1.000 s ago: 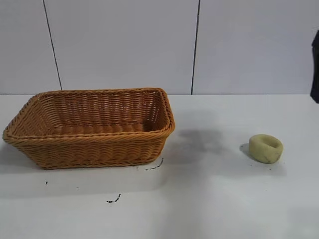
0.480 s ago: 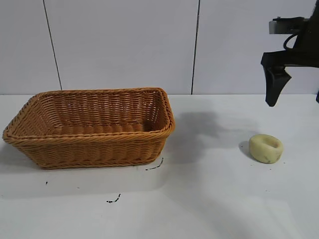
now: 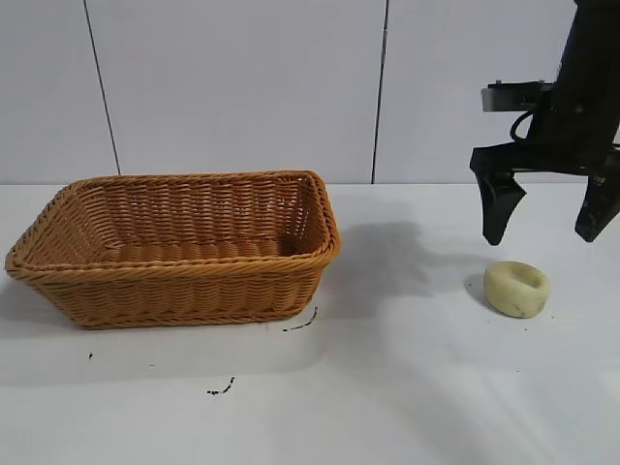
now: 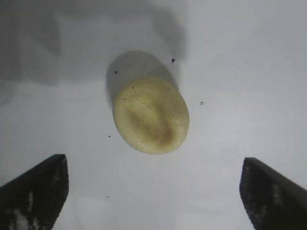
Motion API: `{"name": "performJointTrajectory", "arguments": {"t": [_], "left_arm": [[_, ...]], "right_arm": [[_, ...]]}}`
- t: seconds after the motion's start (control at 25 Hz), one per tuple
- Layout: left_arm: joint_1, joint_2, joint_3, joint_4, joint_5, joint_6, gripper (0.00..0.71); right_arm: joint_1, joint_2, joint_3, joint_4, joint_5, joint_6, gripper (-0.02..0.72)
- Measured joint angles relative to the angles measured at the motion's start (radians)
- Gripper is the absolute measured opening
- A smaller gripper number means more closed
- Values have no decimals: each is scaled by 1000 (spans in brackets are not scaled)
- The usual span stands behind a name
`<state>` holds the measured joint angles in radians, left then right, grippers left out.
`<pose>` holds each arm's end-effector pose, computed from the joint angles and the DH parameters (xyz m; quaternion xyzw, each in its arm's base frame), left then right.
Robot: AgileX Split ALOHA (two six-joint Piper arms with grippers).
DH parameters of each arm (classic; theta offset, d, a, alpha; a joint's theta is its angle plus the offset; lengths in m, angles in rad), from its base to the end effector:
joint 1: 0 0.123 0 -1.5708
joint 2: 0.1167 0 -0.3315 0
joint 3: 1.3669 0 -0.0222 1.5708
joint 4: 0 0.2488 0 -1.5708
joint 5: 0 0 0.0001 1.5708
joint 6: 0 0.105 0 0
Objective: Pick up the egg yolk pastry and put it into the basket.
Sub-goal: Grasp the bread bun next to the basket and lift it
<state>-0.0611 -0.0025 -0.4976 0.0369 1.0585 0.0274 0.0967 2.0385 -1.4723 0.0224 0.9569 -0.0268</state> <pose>-0.0408 0.0059 0.2694 0.0370 0.8517 0.0096 0.5227 0.4258 0.0432 0.2005 -0.0558 0.9961 0.0119 0.0670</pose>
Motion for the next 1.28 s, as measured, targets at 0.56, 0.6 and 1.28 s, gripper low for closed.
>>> {"name": "performJointTrajectory", "arguments": {"t": [0.56, 0.6, 1.28], "left_arm": [[0, 0, 0, 0, 0, 0, 693], [0, 0, 0, 0, 0, 0, 693], [0, 0, 0, 0, 0, 0, 693]], "right_arm": [[0, 150, 0, 7, -116, 37, 697], [0, 150, 0, 7, -117, 37, 688], [0, 111, -38, -2, -26, 40, 125]]}}
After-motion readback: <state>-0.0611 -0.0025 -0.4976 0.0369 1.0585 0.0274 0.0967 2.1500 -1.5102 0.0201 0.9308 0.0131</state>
